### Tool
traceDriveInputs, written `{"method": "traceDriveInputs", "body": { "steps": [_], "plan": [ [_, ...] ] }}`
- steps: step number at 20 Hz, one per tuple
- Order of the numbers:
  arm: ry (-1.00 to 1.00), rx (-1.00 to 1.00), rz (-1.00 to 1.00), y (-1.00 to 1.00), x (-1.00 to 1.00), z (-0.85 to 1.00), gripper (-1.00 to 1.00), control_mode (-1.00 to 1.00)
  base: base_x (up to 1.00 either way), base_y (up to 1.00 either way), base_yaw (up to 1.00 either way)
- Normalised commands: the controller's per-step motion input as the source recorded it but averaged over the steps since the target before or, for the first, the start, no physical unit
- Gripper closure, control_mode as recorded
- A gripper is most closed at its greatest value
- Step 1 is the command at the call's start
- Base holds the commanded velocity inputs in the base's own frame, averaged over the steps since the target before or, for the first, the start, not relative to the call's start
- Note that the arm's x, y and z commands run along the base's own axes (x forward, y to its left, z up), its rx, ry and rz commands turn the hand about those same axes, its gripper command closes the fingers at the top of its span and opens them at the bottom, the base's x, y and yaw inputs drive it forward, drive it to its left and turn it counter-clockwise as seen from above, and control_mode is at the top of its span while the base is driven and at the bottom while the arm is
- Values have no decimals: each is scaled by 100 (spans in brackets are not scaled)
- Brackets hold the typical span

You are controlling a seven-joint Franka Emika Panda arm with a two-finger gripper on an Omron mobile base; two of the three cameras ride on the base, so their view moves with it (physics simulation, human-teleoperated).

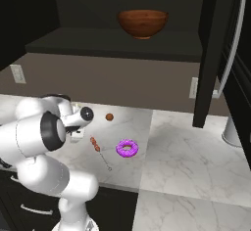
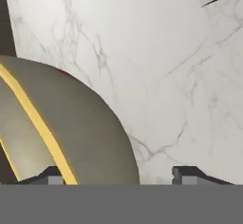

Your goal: Pick both bowls and place them on the counter. Then place the kebab skewer in one bowl and place the donut in the other bowl.

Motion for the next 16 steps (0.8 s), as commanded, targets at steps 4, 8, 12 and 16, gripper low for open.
{"method": "traceDriveInputs", "body": {
  "steps": [4, 8, 12, 16],
  "plan": [
    [-3, 0, 0, -4, -18, 22, -100, -100, 0, 0, 0],
    [-10, 0, 0, 0, -16, 25, -100, -100, 0, 0, 0],
    [-9, 0, 0, -10, -32, 37, -100, -100, 0, 0, 0],
    [-2, 0, 0, -19, -38, 48, -100, -100, 0, 0, 0]
  ]
}}
